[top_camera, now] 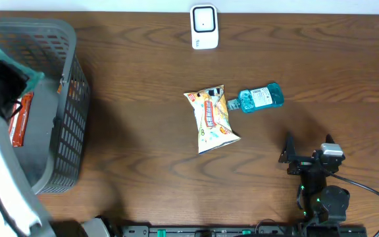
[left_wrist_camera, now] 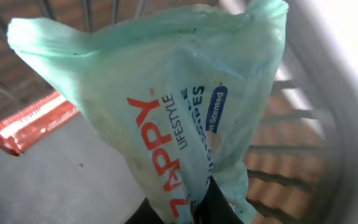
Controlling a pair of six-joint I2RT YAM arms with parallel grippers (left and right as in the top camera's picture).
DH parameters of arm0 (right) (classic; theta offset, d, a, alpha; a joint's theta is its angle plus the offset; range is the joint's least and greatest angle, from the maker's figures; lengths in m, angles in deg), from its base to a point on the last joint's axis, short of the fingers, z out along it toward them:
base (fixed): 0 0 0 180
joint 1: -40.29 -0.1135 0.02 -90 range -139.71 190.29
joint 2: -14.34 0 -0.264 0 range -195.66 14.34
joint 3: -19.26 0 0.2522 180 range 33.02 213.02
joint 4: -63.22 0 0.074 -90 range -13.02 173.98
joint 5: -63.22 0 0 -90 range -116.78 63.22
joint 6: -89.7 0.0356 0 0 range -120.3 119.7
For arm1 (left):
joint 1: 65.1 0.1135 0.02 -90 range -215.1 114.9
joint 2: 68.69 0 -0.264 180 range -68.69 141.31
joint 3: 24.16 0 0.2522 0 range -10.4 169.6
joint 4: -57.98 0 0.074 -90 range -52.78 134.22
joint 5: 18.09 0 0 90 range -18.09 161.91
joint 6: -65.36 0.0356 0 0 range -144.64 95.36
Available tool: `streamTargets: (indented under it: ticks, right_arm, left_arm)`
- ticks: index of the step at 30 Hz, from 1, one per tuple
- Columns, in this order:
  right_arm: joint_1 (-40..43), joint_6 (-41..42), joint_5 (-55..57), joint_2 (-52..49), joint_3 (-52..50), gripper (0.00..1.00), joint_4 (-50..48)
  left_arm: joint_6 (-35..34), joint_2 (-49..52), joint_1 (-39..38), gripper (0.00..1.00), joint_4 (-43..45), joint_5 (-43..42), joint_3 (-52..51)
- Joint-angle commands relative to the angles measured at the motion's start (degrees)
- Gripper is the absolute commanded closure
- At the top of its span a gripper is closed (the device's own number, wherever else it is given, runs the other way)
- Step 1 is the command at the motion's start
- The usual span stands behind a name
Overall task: Scan the item barcode
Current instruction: 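Grasp the green wet-wipes pack with the left gripper and lift, then move the wipes pack to the scanner and set it beside the bag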
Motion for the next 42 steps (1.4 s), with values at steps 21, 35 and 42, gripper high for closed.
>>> streamTargets:
  ticks: [21,35,42]
  right_arm:
    - [0.2,-0.7,-0.1,-0.1,-0.1,0.01,0.2]
    - [0.2,-0.7,-0.1,-0.1,-0.1,0.01,0.2]
    - [0.2,-0.7,-0.1,-0.1,-0.1,0.01,0.2]
  left_arm:
    - [9.3,-7.4,-50.3,0.93,1.5,-10.3,-3.4]
    - [10.3,20.6,-67.9,0.93,13.0,-10.3,-3.4]
    - [9.4,29.4,-72.7,0.93,16.6,-10.3,-3.4]
